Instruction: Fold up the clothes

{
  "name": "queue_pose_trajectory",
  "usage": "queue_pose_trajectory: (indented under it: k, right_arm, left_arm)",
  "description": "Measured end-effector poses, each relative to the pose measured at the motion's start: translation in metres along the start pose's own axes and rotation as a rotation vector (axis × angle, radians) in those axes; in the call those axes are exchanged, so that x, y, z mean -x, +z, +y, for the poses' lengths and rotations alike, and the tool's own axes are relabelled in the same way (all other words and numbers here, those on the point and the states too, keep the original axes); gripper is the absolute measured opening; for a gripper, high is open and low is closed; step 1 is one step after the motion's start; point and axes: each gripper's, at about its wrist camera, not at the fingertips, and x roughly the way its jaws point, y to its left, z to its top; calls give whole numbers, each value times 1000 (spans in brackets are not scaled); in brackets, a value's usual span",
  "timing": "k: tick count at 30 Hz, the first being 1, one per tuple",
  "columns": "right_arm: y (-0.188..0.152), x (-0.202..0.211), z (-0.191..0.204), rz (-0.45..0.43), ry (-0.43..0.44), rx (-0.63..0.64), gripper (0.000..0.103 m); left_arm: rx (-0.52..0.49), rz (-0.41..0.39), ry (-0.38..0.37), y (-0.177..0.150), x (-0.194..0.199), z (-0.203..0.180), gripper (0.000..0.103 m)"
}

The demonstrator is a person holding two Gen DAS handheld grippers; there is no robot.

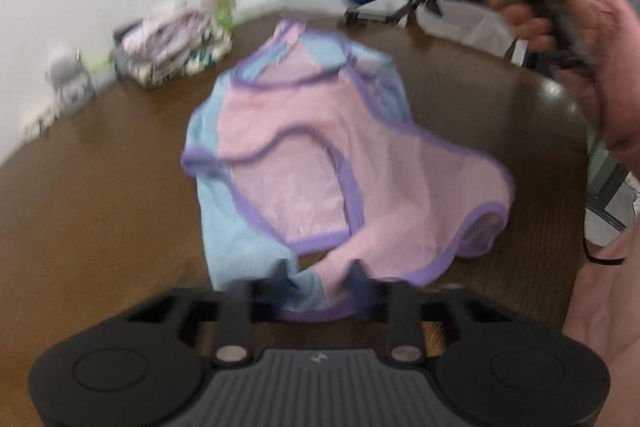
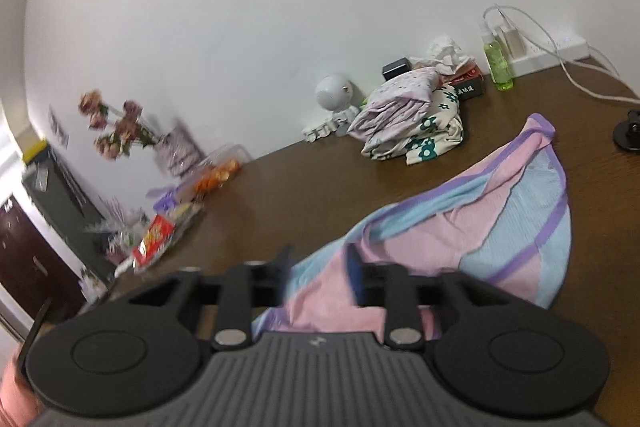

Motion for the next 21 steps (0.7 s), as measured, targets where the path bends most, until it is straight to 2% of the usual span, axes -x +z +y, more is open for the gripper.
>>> queue_pose_trajectory:
  k: [2, 4, 10, 12, 15, 17, 19, 21]
  right_arm:
    - [-12, 12, 9, 11, -9, 31, 42]
    - [-24, 23, 17, 29, -16, 58, 45]
    - [-67, 35, 55, 120, -44, 191, 47]
    - [-83, 30, 74, 155, -51, 267, 56]
    - [-108, 19, 110, 180, -89, 433, 71]
    - [-121, 11, 131, 182, -109, 526, 72]
    - [-128, -1, 148, 195, -111, 558, 73]
    - [-137, -15, 156, 195, -171, 605, 74]
  left_arm:
    - [29, 8, 15, -1, -3, -1, 7]
    - [49, -5, 58, 0, -2, -1, 5]
    - [159, -116, 85, 11, 13, 6, 4]
    - [204, -172, 82, 20, 22, 11, 4]
    - [228, -216, 62, 37, 28, 13, 4]
    - [244, -245, 48, 47, 33, 14, 4]
    - [260, -274, 35, 58, 37, 15, 4]
    - [275, -303, 21, 69, 42, 16, 4]
